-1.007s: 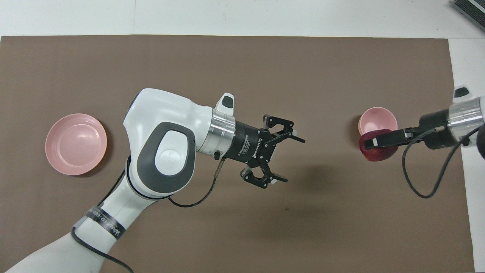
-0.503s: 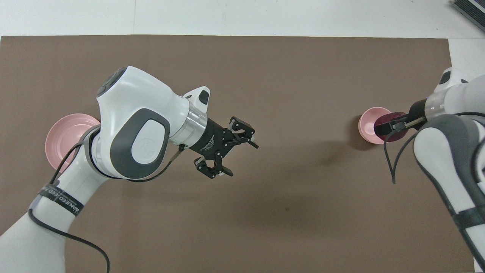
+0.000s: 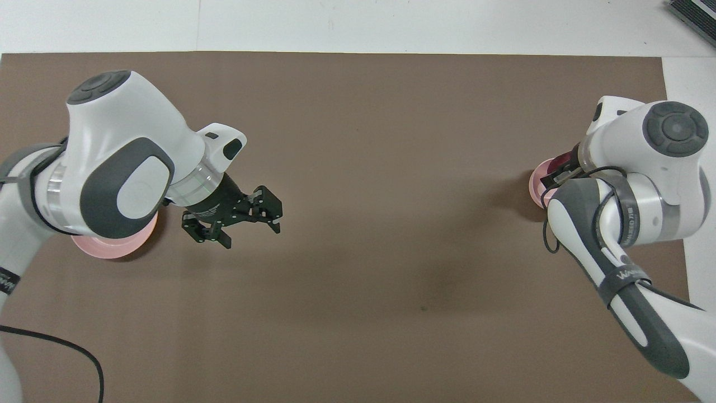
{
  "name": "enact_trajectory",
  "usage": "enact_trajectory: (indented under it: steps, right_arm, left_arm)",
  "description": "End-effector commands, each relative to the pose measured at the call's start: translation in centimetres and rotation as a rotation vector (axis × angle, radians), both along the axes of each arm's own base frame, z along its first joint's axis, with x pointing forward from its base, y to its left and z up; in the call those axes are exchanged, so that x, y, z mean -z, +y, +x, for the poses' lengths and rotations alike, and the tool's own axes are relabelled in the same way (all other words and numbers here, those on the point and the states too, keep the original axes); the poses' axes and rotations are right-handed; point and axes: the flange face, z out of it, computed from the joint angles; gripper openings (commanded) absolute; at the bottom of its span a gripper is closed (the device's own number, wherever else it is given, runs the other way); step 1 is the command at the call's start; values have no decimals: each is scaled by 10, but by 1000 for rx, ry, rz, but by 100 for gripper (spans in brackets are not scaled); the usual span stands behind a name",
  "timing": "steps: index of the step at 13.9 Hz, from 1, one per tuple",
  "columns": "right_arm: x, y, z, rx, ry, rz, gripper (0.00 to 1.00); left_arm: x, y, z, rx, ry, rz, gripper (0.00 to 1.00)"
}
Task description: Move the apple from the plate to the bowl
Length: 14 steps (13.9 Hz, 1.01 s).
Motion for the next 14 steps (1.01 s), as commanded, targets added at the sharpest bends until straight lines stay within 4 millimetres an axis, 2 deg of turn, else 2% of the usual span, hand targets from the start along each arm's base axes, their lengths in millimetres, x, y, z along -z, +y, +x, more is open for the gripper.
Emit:
enact_trajectory:
  steps: [1,3,5,7,9,10,14]
  right_arm:
    - [11,-2,4,-20,-7,-35,0]
    - [17,-4,0,-44,10,-66,0]
    - [19,-9,-2,-56,18,-78,0]
    - [26,-9,-6,-54,32,-77,0]
    - [28,-7,-8,-56,41,-77,0]
    - [28,-7,-8,-56,41,-77,0]
    - [37,-6,-14,-59,58,-76,0]
  left_arm:
    - [-27,62,-8,215,-24,55,100]
    - [-34,96,-10,323,-20,123,100]
    - [-44,110,-8,355,-30,186,100]
    - [-70,128,-4,341,-25,229,100]
    - [-102,136,-1,319,-26,224,100]
    - [-109,137,-1,314,-39,228,100]
    - [-112,143,2,294,-62,230,100]
